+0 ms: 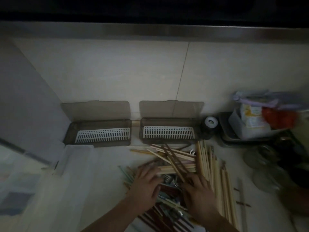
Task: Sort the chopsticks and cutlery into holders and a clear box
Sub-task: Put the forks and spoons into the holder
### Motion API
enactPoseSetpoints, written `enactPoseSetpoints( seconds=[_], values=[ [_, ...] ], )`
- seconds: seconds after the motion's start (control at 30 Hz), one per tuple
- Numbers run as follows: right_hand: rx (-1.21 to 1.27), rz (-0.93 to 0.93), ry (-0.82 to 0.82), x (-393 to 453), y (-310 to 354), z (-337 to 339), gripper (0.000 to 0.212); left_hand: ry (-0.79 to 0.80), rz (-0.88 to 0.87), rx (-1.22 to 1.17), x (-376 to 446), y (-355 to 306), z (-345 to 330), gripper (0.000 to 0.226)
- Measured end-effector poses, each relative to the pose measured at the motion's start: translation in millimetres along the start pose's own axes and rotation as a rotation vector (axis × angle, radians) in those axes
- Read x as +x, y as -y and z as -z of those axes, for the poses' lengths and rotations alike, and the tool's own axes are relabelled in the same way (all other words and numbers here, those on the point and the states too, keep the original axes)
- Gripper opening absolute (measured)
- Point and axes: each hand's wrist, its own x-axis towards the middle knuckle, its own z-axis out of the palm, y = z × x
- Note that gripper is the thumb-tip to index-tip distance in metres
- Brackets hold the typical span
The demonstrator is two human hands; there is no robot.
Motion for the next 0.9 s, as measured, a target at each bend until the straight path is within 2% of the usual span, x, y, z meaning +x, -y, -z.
enactPoseSetpoints(
  seconds=[0.17,0.33,0.5,0.67,0.8,0.9],
  values=[
    [-0.121,-0.134,0.021,-5,11,-1,0.031,0.048,0.039,0.079,-27,-13,-13,0.024],
    [-0.169,-0.158,0.06,13,26,1,0.021,0.022,0.006,0.091,-28,-11,-8,0.019],
    [-0.198,-0.05,-0.009,16,29,-6,0.026,0.009,0.016,0.097,-36,-4,1,0.015],
    [-0.12,-0.007,0.017,23,37,-4,0.024,0.007,0.022,0.071,-34,1,0,0.016],
    [0.081,-0.056,0.04,35,46,4,0.017,-0.037,0.019,0.023,-35,7,-4,0.014],
    [0.636,-0.204,0.089,55,58,18,0.02,-0.053,0.009,0.031,-33,10,-7,0.014]
  ],
)
